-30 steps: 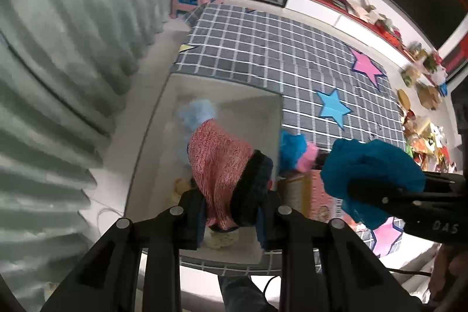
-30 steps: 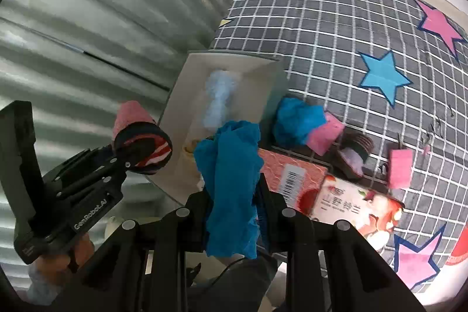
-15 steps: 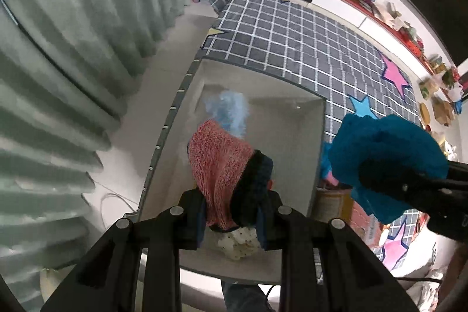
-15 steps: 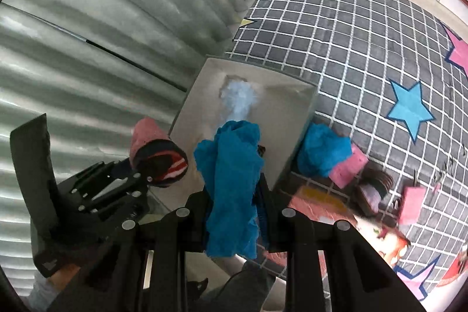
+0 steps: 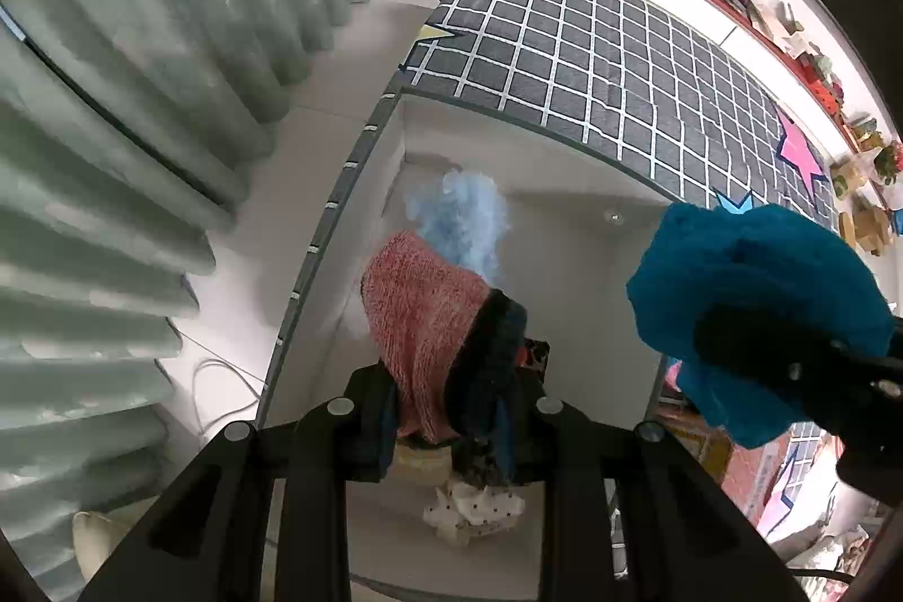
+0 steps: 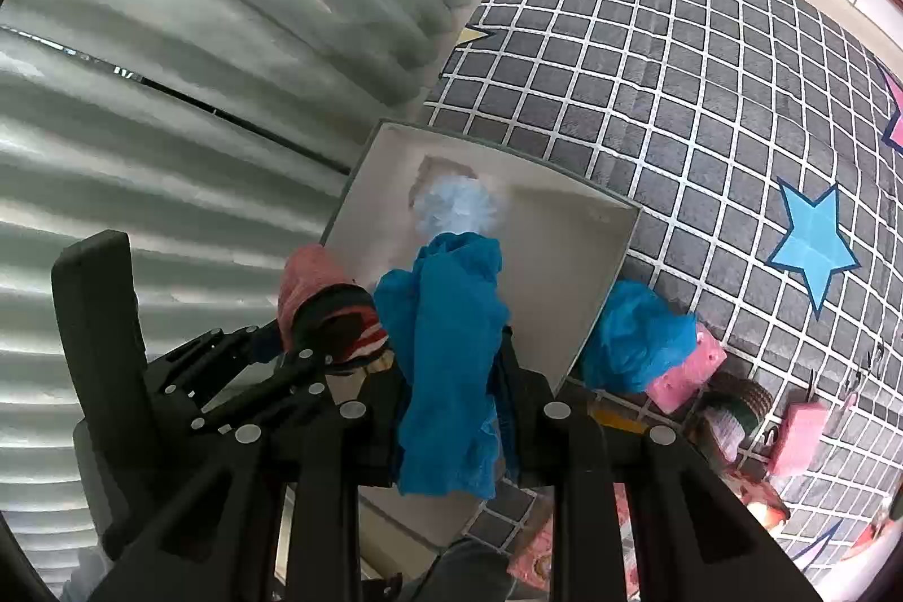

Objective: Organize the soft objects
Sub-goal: 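Carry the pink knit hat and blue cloth with both tools over the white box, then open both tools to drop the hat and blue cloth into the box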

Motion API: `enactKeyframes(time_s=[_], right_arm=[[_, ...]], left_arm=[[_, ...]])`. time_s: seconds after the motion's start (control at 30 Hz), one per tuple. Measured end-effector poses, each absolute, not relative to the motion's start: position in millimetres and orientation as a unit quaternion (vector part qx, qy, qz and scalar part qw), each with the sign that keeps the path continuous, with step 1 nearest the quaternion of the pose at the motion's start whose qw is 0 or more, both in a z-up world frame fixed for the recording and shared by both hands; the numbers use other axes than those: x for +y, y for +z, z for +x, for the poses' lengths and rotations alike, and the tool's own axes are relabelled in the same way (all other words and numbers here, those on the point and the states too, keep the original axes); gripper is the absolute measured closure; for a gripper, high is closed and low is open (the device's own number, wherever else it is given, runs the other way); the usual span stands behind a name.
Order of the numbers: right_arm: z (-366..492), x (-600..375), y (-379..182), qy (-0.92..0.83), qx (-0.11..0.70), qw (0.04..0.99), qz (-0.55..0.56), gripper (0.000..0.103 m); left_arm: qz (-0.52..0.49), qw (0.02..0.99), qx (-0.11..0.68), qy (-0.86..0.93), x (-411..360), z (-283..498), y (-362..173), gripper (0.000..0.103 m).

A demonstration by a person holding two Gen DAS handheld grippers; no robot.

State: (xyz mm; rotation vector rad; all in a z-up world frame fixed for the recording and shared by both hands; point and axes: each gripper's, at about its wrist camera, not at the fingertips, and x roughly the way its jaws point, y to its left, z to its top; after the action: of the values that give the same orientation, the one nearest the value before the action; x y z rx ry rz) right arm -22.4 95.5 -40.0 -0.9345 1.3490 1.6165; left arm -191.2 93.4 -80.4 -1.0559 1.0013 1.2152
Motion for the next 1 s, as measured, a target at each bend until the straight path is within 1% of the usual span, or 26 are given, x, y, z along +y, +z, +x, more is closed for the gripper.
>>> enactKeyframes(time_s=[0.87, 1.0], right_arm=[[-34.0, 114.5, -66.3, 0.620, 0.546, 0.405, -0.392, 0.076], [-33.8, 115.5, -69.1, 0.618, 0.548, 0.405, -0.392, 0.076]], left_arm=[[-0.463, 0.575, 0.442, 0.509, 106.7, -194.0, -101.3, 0.074], [-0.465, 0.577, 0.444, 0.504, 107.6, -193.1, -103.8, 0.072]])
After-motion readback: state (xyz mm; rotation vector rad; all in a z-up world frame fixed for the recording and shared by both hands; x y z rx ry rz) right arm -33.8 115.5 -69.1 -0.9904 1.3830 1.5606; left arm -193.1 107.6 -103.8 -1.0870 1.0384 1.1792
